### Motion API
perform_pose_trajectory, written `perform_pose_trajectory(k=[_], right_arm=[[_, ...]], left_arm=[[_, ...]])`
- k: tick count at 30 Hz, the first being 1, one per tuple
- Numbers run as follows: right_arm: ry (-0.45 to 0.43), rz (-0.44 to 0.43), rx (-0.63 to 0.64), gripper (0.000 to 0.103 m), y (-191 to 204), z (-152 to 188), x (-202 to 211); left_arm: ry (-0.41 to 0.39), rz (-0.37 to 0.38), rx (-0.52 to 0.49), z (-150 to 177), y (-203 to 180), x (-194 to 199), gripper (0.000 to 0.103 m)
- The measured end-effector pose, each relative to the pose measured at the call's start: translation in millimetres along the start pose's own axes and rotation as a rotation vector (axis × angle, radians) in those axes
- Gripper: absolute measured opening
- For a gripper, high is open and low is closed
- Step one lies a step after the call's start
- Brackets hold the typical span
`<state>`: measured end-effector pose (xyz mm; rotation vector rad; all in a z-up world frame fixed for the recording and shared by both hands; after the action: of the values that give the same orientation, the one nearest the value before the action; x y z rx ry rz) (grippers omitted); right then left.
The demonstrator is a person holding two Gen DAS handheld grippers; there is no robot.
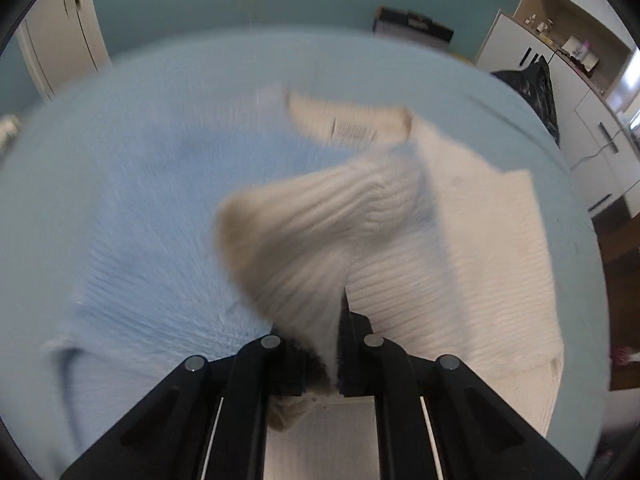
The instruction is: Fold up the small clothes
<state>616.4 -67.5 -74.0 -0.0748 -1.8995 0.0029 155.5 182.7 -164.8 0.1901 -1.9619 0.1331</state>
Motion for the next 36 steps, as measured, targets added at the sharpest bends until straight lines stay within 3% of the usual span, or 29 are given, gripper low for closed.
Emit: perform_pose_trajectory(k=[1, 3, 4, 8, 10, 13, 14, 16, 19, 20, 22, 26, 29, 30, 31, 32, 33, 36], right_arm=[[-0.034, -0.068, -0.042, 0.006, -27, -8, 20], [-0.082, -0.087, -0.148, 0.006, -83, -17, 44], [-0.092, -0.064, -0.186, 0.006, -108, -23, 46], [-0.017, 0.207, -0.268, 0.007, -219, -33, 18], [0.062, 0.344, -0.399, 0.019, -271, -24, -1], [0.035, 0.303, -0.579, 0.03, -313, -1, -3], [0.021, 0.25, -0.577, 0.034, -310, 4, -6], [0.05, 0.15, -0.523, 0.052, -281, 13, -17], [0.11, -0.107, -0.445, 0.053, -238, 24, -38], [0.14, -0.249, -0.445, 0.053, -219, 26, -52], [0.18, -0.386, -0.492, 0.053, -197, 30, -73], [0.244, -0.423, -0.603, 0.053, -171, 31, -118], [0.183, -0.4, -0.644, 0.049, -167, 28, -128], [0.159, -0.367, -0.618, 0.034, -164, 26, -124], [0.147, -0.293, -0.57, 0.005, -158, 24, -119], [0.134, -0.244, -0.537, 0.005, -154, 21, -115], [0.111, -0.252, -0.542, 0.005, -153, 21, -111], [-0.024, -0.336, -0.618, 0.004, -162, 32, -78]], left_arm=[[0.001, -0.01, -0.013, 1, -1, 1, 0.013], [-0.012, -0.051, -0.046, 4, -6, 5, 0.013], [-0.016, -0.066, -0.061, 5, -9, 6, 0.013], [-0.028, -0.064, -0.097, 9, -19, 12, 0.013], [-0.027, -0.061, -0.113, 12, -25, 12, 0.013], [-0.033, -0.09, -0.15, 15, -35, 11, 0.013], [-0.037, -0.098, -0.162, 16, -38, 11, 0.013], [-0.037, -0.098, -0.177, 18, -44, 10, 0.013], [-0.026, -0.08, -0.182, 19, -47, 8, 0.013], [-0.021, -0.079, -0.183, 20, -48, 6, 0.013], [-0.019, -0.087, -0.189, 22, -50, 5, 0.013], [-0.039, -0.106, -0.26, 29, -64, 7, 0.013], [-0.077, -0.113, -0.322, 36, -77, 14, 0.013], [-0.084, -0.115, -0.336, 37, -80, 15, 0.013], [-0.093, -0.12, -0.351, 39, -84, 16, 0.013], [-0.101, -0.127, -0.365, 40, -87, 18, 0.013], [-0.105, -0.132, -0.371, 41, -89, 19, 0.013], [-0.097, -0.108, -0.353, 42, -89, 21, 0.013]])
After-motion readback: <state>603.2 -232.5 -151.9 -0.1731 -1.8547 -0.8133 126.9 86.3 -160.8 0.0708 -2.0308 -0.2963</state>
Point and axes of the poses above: each gripper's, at about its wrist camera, not at the fingertips, and x roughly against the way its jaws point, y to its left, z to its underside, the point moved 2 cm from there along -x, roughly the way its jaws point, and after that the axes turned 8 degrees about y, right-handed, at the moved point
